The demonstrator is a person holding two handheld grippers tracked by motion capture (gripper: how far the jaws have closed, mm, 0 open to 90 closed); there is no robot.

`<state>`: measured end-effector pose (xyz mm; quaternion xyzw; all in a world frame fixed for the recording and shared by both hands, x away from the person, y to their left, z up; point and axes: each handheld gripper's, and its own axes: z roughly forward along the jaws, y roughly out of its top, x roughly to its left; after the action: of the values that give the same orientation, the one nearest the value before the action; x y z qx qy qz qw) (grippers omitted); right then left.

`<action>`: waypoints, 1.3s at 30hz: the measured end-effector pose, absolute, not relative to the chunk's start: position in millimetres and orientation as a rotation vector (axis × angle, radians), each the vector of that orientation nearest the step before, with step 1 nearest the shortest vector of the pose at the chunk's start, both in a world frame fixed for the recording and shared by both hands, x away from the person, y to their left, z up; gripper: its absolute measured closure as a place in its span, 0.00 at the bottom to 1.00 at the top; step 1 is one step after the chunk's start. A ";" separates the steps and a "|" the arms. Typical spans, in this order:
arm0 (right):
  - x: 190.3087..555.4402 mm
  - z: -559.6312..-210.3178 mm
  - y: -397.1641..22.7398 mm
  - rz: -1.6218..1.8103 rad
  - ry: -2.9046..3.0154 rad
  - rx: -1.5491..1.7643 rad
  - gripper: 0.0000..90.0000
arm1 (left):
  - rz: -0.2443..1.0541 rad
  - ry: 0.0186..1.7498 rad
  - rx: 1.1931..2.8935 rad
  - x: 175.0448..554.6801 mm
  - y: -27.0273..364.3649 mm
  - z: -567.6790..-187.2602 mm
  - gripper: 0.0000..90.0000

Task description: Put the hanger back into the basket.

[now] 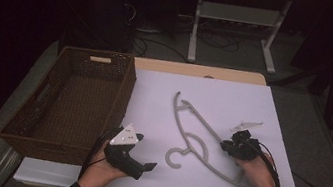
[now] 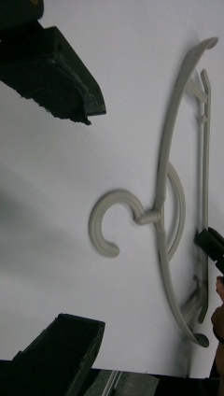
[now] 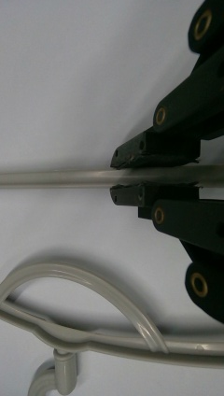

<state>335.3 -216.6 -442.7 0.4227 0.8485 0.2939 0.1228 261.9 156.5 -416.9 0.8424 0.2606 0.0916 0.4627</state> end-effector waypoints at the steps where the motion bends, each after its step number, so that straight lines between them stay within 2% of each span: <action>1: 338.0 -442.7 -215.0 0.857 2.476 1.236 0.90 | 0.225 0.641 2.072 261.9 156.5 -416.8 0.00; 11: 372.7 -438.8 -184.2 0.822 2.438 1.279 0.90 | 0.224 0.638 2.076 261.8 156.2 -417.3 0.00; 18: 383.2 -445.7 -172.8 0.832 2.420 1.275 0.89 | 0.219 0.631 2.074 261.8 156.7 -417.2 0.00; 19: 382.8 -445.0 -173.6 0.842 2.418 1.271 0.87 | 0.217 0.631 2.073 261.7 156.7 -417.1 0.00; 22: 378.9 -437.7 -177.6 0.882 2.420 1.255 0.70 | 0.218 0.631 2.072 261.7 156.6 -416.6 0.00; 24: 372.7 -429.1 -182.7 0.909 2.427 1.230 0.69 | 0.219 0.632 2.073 261.7 156.7 -416.5 0.00; 25: 368.7 -424.4 -186.1 0.929 2.434 1.210 0.69 | 0.219 0.632 2.073 261.7 156.7 -416.5 0.00; 29: 348.7 -410.0 -199.1 0.983 2.482 1.132 0.83 | 0.221 0.635 2.074 262.0 155.9 -416.8 0.00; 32: 332.2 -408.2 -209.3 0.993 2.518 1.084 0.98 | 0.225 0.637 2.074 262.0 155.9 -416.7 0.00; 39: 305.2 -417.8 -233.6 0.980 2.624 1.016 1.00 | 0.225 0.641 2.072 262.1 156.1 -416.9 0.00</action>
<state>305.2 -233.6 -417.8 0.3398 0.8778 0.3278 0.0810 262.1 156.1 -416.9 0.8426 0.2607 0.0913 0.4623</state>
